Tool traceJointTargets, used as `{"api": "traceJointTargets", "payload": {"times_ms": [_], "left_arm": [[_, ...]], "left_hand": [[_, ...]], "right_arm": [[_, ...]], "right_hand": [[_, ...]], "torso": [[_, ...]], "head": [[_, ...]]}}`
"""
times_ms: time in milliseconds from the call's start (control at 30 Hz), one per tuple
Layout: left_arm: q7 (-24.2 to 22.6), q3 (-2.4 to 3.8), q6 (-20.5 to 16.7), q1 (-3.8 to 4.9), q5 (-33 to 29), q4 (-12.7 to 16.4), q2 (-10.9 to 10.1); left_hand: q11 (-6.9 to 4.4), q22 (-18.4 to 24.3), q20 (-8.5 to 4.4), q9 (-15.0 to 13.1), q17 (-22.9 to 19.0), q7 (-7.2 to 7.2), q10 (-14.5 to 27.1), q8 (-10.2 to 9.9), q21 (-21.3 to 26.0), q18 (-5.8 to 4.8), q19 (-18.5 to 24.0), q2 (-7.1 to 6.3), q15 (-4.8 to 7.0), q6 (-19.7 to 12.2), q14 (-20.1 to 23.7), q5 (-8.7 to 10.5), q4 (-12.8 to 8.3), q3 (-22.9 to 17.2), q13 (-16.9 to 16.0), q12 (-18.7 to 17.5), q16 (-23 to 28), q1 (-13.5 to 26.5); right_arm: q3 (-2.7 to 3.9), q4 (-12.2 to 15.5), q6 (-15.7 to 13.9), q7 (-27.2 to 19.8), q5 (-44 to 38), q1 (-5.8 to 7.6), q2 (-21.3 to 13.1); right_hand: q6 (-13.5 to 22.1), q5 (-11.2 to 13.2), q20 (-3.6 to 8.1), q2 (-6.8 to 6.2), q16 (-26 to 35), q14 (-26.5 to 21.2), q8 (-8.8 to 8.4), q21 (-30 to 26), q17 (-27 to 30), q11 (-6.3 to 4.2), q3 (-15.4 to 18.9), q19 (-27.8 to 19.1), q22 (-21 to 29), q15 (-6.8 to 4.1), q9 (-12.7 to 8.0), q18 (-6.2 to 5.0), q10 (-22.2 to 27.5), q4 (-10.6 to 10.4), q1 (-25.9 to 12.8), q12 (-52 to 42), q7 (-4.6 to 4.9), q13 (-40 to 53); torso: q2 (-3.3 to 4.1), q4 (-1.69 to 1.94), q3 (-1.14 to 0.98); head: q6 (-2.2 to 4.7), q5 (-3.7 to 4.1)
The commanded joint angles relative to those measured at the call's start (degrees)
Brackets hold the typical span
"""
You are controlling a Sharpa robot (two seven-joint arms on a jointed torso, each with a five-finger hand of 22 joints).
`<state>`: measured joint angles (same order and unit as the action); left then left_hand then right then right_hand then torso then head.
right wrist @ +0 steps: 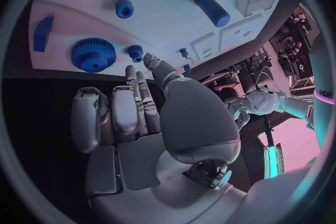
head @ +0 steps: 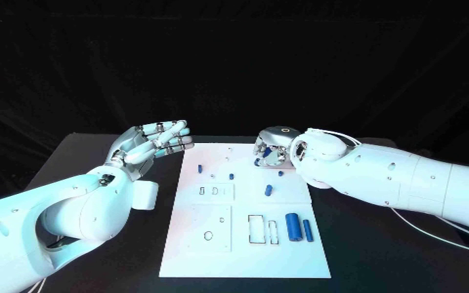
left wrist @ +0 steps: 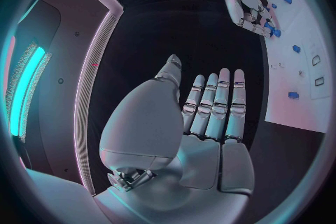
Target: Assemble the parts on the task board
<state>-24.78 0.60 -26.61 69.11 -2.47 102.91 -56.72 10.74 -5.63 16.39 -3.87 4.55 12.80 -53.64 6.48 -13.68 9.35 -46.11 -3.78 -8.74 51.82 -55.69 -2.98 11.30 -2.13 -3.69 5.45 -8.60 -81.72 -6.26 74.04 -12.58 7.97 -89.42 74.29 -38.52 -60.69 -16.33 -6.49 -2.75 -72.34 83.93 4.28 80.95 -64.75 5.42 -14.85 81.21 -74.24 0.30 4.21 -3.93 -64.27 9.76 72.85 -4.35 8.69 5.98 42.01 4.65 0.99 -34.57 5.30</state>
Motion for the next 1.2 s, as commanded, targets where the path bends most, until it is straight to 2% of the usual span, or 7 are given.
{"api": "traceJointTargets", "payload": {"times_ms": [33, 767, 1200], "left_arm": [[-0.15, 0.07, 1.20, 0.15, 0.33, 0.30, -0.02], [0.37, 0.10, 1.42, 0.42, 0.33, 0.35, -0.42], [0.49, 0.10, 1.52, 0.47, 0.33, 0.48, -0.52]], "left_hand": [[0.29, 0.11, 0.05, 0.10, -0.10, 0.29, 0.30, -0.29, -0.33, 1.11, -0.53, -0.05, -0.34, 0.03, 0.29, 0.06, -0.24, 0.25, 0.05, -0.34, 0.33, -0.13], [0.42, 0.19, 0.02, 0.11, -0.26, 0.35, 0.56, -0.62, -0.39, 1.13, -0.79, -0.08, -0.51, -0.12, 0.73, 0.06, -0.30, 0.35, 0.06, -0.73, 0.90, -0.07], [0.42, 0.19, 0.02, 0.11, -0.26, 0.35, 0.56, -0.62, -0.39, 1.13, -0.79, -0.08, -0.51, -0.12, 0.73, 0.06, -0.30, 0.35, 0.06, -0.73, 0.90, -0.07]], "right_arm": [[0.01, -0.38, 1.82, 0.74, -1.02, -0.04, 0.33], [0.00, -2.09, 3.78, 0.70, 0.10, -0.28, 1.41], [-0.01, -3.37, 4.47, 0.67, 0.45, -0.61, 2.04]], "right_hand": [[-0.43, -0.47, 0.08, -0.15, -0.49, 2.47, -0.10, 0.71, -0.39, -0.15, -0.60, 0.78, -1.09, 0.09, 0.07, 0.88, -0.37, -0.10, -0.37, -0.38, -0.03, 0.00], [-0.95, -1.13, -0.06, 0.00, -2.06, 2.39, 0.01, 2.09, -1.55, -0.06, -1.97, 1.77, -3.28, 0.21, 0.15, 1.25, -0.47, -0.76, -0.39, -0.20, 0.11, -0.14], [-2.22, -0.96, 0.00, 0.27, -2.89, 2.28, 0.42, 3.06, -2.01, -0.30, -3.43, 2.50, -4.95, 0.07, 0.40, 1.54, -1.81, -1.12, -0.02, -0.61, 0.04, -0.01]], "torso": [[0.13, 0.17, 0.05], [0.38, 0.33, 0.10], [0.56, 0.58, 0.17]], "head": [[0.00, 0.02], [-0.35, 0.06], [-0.55, 0.29]]}}
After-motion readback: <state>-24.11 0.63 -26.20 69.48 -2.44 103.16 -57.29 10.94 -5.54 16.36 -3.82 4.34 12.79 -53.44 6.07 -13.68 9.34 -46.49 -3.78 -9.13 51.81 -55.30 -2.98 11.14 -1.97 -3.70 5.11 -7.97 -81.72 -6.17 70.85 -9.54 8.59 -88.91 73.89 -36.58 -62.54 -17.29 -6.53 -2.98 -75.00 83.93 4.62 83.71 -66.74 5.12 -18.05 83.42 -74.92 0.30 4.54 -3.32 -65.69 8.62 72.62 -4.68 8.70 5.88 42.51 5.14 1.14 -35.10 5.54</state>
